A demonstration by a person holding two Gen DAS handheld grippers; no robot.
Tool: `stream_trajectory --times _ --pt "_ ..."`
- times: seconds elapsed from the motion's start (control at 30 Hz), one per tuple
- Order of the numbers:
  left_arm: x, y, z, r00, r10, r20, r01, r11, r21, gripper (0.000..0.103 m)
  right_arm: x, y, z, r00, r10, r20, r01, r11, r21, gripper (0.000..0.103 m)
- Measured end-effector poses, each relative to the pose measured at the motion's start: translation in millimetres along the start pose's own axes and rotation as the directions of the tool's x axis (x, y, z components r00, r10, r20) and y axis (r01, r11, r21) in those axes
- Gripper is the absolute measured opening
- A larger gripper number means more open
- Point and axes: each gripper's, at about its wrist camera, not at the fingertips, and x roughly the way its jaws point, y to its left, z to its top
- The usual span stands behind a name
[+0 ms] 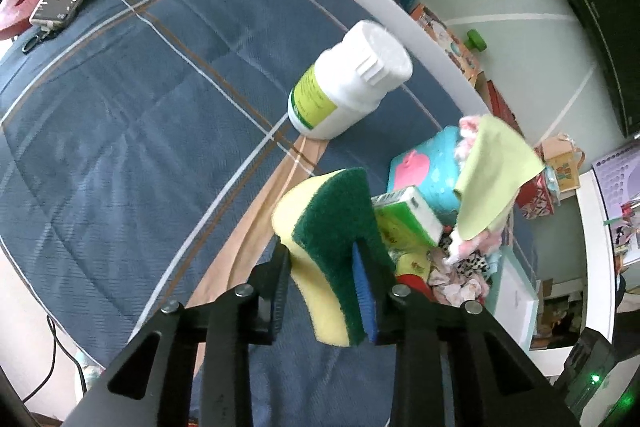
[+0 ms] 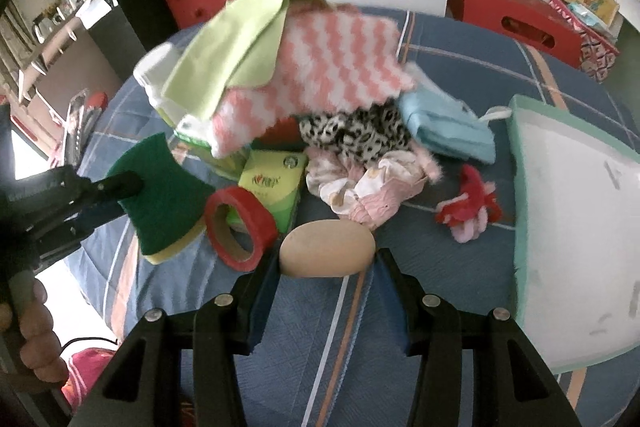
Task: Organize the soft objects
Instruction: 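Carry both sponges to the white tray and release them inside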
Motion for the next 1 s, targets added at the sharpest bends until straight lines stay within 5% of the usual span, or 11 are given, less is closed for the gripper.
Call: stream_trajectory --times 0.57,1.0 --pt "-72.1 -43.9 15.8 0.981 -0.148 0.127 0.137 0.986 0.092 0.031 -60.8 -30.6 28.0 0.988 -0.061 0.141 0.047 0.994 0.101 0.051" --pt "-37.0 -171.8 -1.5 0.967 -0.254 -0.011 0.242 0.909 0.340 0.031 -90.5 -109.9 61.9 0.963 -0.197 0.184 0.140 0.948 0.285 0.052"
